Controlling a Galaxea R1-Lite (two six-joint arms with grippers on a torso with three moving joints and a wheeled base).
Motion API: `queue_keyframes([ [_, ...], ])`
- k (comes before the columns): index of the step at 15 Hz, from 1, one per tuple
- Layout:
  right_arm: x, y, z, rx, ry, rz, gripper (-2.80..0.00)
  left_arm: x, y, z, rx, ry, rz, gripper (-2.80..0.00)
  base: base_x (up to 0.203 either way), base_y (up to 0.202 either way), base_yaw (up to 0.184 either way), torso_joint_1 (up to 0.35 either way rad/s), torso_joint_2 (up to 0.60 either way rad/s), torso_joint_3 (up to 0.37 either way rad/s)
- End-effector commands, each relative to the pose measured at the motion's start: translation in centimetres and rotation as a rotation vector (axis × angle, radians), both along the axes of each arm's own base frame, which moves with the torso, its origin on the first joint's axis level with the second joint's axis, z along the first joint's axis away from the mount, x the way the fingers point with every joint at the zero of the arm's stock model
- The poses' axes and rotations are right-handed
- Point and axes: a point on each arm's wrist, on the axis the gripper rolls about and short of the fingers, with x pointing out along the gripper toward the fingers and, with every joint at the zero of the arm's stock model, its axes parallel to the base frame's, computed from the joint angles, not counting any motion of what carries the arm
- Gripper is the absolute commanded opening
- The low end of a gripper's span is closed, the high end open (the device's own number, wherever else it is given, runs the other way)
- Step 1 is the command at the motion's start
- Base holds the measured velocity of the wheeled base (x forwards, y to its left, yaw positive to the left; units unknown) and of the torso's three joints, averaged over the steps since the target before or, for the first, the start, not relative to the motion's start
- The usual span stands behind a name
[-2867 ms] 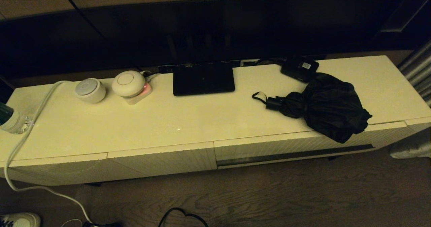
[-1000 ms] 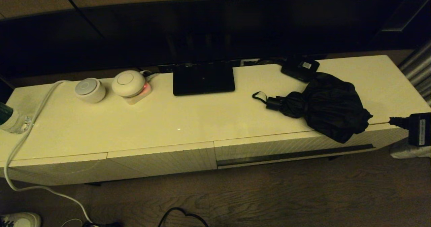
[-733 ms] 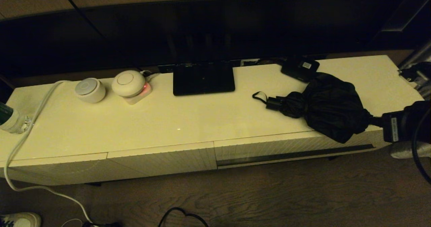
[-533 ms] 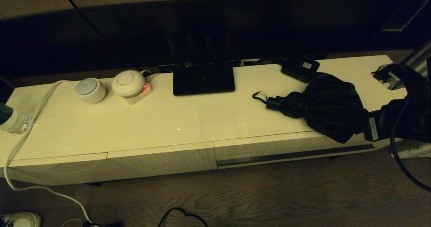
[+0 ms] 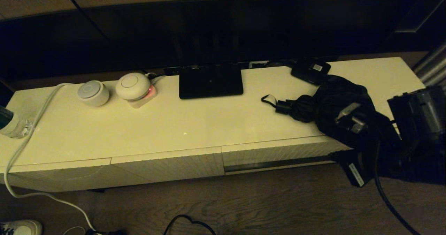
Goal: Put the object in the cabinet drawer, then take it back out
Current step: Open the drawer
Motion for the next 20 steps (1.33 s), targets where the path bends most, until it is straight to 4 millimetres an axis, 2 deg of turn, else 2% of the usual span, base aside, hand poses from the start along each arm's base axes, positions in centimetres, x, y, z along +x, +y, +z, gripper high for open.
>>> queue_keyframes([
  [1, -0.4, 0.8, -2.8, -0.068, 0.046, 0.071, -2.8, 0.0, 0.0, -0.1, 0.0, 0.003, 0.001, -2.8, 0.0, 0.0, 0.0, 0.0, 0.0, 0.0],
  [6, 0.5, 1.3, -9.3, -0.224, 0.039, 0.196, -2.8, 0.0, 0.0, -0.1, 0.0, 0.003, 0.001, -2.8, 0.0, 0.0, 0.0, 0.0, 0.0, 0.0],
  [9, 0.6, 1.2, -12.1, -0.281, 0.035, 0.241, -2.8, 0.0, 0.0, -0.1, 0.0, 0.003, 0.001, -2.8, 0.0, 0.0, 0.0, 0.0, 0.0, 0.0],
  [16, 1.4, 1.6, -16.2, -0.35, -0.059, 0.319, -2.8, 0.0, 0.0, -0.1, 0.0, 0.003, 0.001, -2.8, 0.0, 0.0, 0.0, 0.0, 0.0, 0.0],
  [20, 1.6, 1.7, -17.0, -0.376, -0.158, 0.347, -2.8, 0.0, 0.0, -0.1, 0.0, 0.003, 0.001, -2.8, 0.0, 0.0, 0.0, 0.0, 0.0, 0.0],
])
